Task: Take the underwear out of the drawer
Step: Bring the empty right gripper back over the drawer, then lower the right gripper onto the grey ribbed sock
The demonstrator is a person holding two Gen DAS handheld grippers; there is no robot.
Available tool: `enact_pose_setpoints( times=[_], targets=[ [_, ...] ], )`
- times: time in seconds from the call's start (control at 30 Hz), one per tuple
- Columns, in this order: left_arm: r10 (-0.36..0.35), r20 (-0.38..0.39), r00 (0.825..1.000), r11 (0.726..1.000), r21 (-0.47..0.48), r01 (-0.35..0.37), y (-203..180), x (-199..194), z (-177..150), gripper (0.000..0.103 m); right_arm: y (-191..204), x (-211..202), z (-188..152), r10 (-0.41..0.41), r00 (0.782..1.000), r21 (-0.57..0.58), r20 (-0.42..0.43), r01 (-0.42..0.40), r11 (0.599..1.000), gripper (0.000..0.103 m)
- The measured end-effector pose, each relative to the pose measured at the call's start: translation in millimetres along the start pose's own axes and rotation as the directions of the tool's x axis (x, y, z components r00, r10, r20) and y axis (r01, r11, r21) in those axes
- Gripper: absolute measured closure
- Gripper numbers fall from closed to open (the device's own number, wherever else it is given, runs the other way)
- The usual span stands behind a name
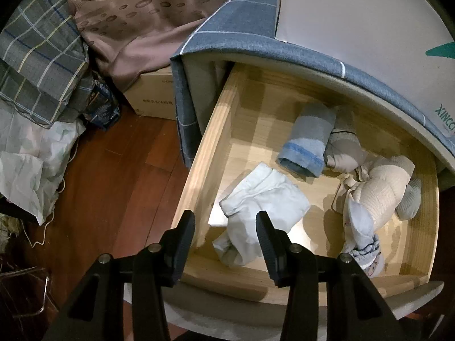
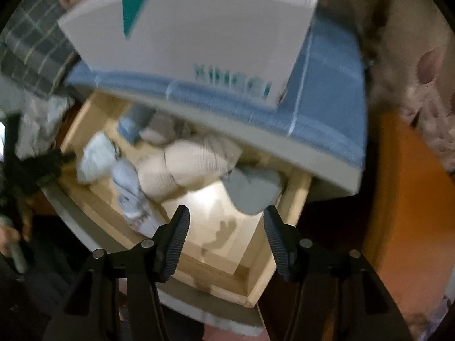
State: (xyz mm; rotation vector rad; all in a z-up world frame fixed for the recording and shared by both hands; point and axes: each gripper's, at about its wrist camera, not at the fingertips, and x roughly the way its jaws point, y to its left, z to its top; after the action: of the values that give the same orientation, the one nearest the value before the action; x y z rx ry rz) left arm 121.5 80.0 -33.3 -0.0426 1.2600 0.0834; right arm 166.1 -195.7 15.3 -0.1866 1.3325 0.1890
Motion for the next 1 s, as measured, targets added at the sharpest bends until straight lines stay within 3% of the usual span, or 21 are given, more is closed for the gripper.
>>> enact_pose_setpoints(
  times=[0.23, 0.67, 1.0],
  targets=[
    [-0.007, -0.007, 1.0, 1.0, -0.016, 0.007, 4.3, 0.5, -1.0, 0.058, -0.1, 58.3, 8.9, -0.077, 0.994, -0.06, -0.072, 0.072, 0.996, 0.055],
    [-0.007, -0.019, 1.0, 1.0, -0.002, 0.007, 1.9, 3.3, -2.1, 0.058, 6.5, 113.5, 19.5, -0.195, 0.98, -0.16, -0.036, 0.187, 0.969, 0.055],
    [-0.01, -0.027, 1.0, 1.0, 0.005, 0.01, 0.7, 4.4, -2.2, 0.058, 9.1, 135.9, 19.2, -0.207, 0.973, -0.164, -0.098, 0.189, 0.968, 0.056]
  ],
)
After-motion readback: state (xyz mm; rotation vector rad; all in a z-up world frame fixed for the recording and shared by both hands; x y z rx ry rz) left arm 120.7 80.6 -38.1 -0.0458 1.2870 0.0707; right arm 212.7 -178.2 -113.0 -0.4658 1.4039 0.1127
